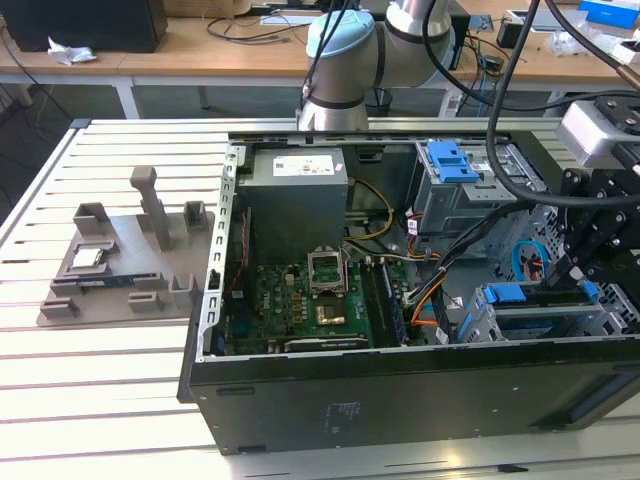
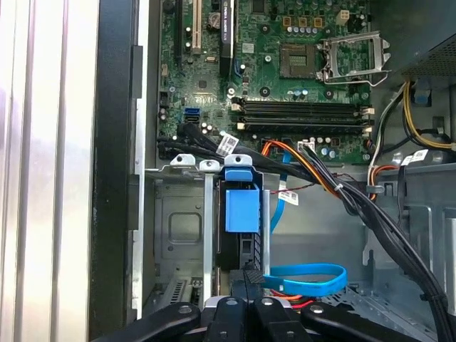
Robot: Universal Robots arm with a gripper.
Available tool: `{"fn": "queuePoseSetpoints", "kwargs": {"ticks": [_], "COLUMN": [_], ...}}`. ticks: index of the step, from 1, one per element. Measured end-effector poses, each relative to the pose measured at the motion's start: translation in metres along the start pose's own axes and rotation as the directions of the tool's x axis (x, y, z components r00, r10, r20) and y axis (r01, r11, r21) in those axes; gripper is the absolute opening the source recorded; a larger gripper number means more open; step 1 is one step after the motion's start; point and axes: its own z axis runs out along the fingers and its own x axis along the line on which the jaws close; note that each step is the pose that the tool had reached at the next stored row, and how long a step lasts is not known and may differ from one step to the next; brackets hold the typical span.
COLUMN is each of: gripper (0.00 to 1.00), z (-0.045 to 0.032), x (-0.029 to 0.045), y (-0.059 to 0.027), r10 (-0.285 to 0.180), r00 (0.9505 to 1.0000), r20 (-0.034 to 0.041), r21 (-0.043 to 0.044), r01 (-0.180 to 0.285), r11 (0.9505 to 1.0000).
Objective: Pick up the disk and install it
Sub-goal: 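Insert the second disk wire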
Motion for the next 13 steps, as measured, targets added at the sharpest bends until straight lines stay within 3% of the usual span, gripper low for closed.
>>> {"fn": "queuePoseSetpoints", "kwargs": {"ticks": [13], "gripper": [0.11], "z": [0.0004], "x": [0.0022], "y": [-0.0007], "r10": [0.000], "r00": [1.0000], "r20": [0.0003], "r21": [0.0000], "r01": [0.000], "r11": [1.0000]}}
